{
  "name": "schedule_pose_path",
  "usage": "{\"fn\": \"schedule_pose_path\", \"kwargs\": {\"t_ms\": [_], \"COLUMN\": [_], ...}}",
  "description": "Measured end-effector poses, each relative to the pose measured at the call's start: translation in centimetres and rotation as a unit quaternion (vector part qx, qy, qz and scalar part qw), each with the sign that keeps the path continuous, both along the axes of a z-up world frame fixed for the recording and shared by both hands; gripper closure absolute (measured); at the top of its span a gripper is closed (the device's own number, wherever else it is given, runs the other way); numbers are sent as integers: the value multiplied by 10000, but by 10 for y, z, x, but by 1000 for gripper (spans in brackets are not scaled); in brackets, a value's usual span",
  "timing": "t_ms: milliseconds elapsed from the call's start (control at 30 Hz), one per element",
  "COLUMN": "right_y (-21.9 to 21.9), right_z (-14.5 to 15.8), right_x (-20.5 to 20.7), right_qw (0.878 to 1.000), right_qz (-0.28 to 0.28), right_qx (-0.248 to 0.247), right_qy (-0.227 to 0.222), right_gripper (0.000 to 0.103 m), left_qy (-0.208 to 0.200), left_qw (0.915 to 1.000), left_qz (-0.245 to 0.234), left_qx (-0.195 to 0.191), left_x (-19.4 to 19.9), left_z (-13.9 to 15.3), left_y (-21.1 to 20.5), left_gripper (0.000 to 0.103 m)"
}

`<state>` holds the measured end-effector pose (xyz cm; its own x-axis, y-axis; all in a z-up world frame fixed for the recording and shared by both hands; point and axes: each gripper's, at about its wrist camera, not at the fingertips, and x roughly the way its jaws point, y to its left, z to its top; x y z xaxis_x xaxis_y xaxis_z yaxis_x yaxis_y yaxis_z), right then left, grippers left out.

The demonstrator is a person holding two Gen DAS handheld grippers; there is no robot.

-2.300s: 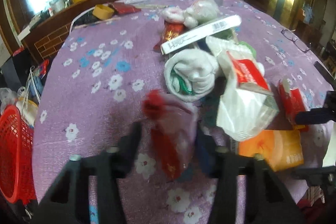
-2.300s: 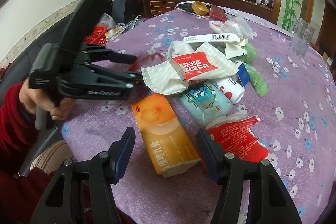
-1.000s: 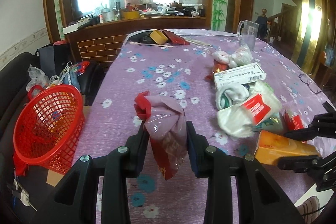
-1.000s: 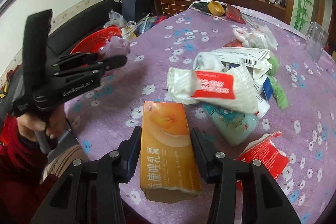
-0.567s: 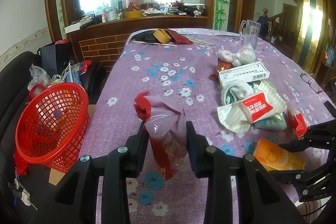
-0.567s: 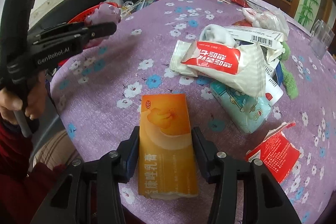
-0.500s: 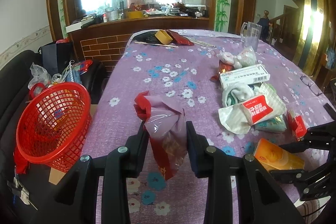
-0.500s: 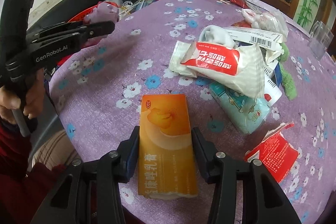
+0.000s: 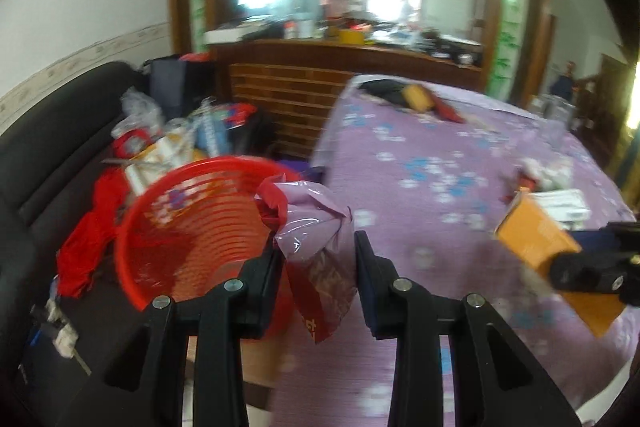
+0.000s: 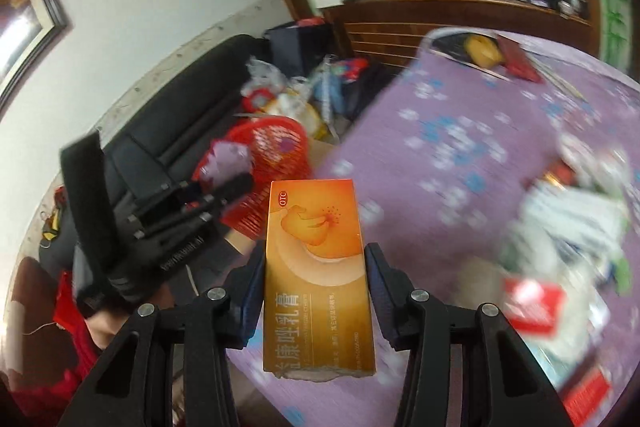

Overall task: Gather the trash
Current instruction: 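Carry both items over the red basket and open both tools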

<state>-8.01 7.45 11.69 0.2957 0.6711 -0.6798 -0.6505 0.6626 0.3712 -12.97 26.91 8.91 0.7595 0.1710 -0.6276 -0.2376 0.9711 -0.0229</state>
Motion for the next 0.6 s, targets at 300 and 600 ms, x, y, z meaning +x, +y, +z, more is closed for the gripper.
{"fn": "schedule_pose_path", "kwargs": {"t_ms": [300, 600], "right_y": [107, 162], "right_z": [-2, -5], "right_x": [36, 69], "right_qw": [9988, 9979], "right_qz": [267, 237], "right_qx": [252, 447], "right_qy": [329, 392], "right_gripper": [51, 40], "left_qy": [244, 187], "left_qw": [9983, 9971], "left_qz": [515, 709], "left_qx": [-130, -224], "left_x": [5, 9], "left_z": [-18, -19], "left_y": [65, 81], "left_gripper": [70, 31]}}
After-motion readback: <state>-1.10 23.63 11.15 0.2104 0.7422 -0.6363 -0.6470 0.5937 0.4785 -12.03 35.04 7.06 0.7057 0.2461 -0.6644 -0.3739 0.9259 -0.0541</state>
